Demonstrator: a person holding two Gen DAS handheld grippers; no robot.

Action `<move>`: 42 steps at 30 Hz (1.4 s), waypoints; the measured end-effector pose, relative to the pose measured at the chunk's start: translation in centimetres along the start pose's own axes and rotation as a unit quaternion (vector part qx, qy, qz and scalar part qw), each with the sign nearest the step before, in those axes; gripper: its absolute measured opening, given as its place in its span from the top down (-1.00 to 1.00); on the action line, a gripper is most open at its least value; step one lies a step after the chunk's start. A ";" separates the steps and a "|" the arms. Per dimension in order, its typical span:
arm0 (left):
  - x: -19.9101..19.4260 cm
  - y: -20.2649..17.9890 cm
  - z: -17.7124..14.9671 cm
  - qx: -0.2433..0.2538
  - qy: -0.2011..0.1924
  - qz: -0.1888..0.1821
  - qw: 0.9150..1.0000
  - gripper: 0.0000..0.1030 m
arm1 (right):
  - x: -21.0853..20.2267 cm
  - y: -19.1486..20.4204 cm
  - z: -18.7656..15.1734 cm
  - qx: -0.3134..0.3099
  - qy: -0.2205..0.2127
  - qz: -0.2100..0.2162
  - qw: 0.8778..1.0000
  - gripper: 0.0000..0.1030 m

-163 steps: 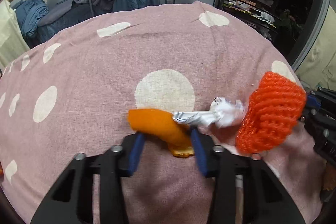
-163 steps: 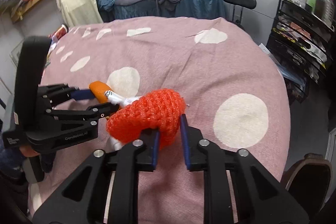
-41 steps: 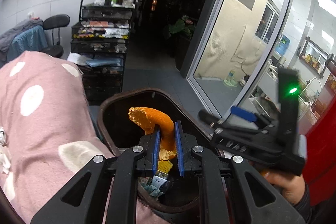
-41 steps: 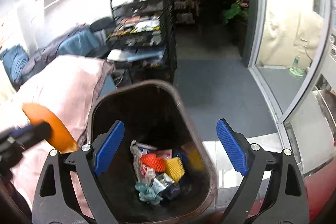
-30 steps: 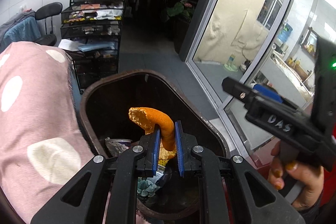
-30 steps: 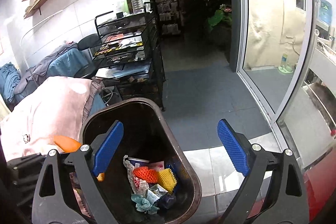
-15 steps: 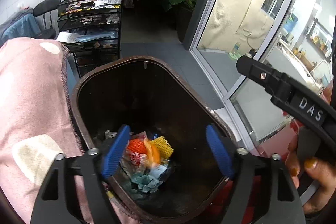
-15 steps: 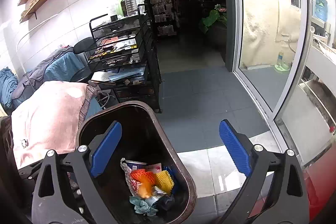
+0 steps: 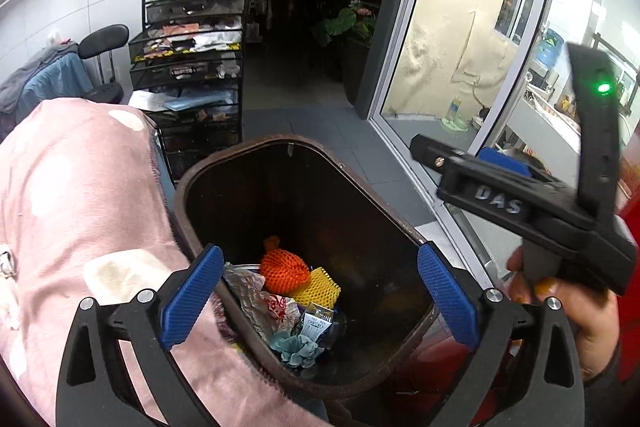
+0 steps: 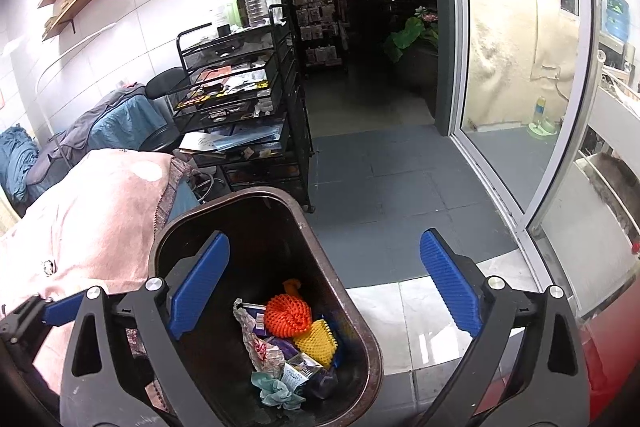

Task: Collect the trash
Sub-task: 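Move both tools back over the crumpled paper and tissue on the bedspread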

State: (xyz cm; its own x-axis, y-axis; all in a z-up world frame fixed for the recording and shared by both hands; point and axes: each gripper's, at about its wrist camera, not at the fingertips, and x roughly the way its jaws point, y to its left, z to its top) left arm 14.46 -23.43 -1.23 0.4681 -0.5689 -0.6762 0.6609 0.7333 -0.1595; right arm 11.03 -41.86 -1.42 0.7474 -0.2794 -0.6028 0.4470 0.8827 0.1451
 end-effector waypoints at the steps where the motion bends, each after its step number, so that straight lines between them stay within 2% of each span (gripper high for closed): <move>1: -0.4 0.1 0.0 0.000 -0.005 0.001 1.000 -0.89 | 0.0 0.1 0.0 -0.001 0.000 0.002 1.000 -0.84; 7: -3.2 1.2 -0.6 -0.006 -0.030 0.013 0.999 -0.89 | 0.1 0.8 -0.4 -0.008 0.000 0.013 1.000 -0.85; 14: -5.8 3.0 -1.6 -0.008 -0.054 0.045 0.997 -0.89 | 0.2 2.2 -1.0 -0.026 -0.001 0.036 0.999 -0.86; 26: -9.5 9.3 -4.0 -0.069 -0.072 0.105 0.990 -0.89 | -0.2 6.5 -2.3 -0.068 -0.002 0.094 0.993 -0.86; 35: -12.4 14.5 -6.3 -0.113 -0.072 0.156 0.979 -0.89 | -0.7 12.7 -3.5 -0.122 0.012 0.151 0.981 -0.86; 42: -14.8 18.6 -8.9 -0.147 -0.065 0.202 0.966 -0.89 | -1.2 18.2 -4.8 -0.169 0.037 0.206 0.963 -0.86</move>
State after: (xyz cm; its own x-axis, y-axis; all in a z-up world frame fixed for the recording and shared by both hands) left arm 14.61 1.97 -0.62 0.7357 -0.2423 -0.6325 0.2228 0.9684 -0.1119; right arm 15.96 -23.65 -1.81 0.7848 0.1383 -0.6041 -0.0758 0.9889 0.1279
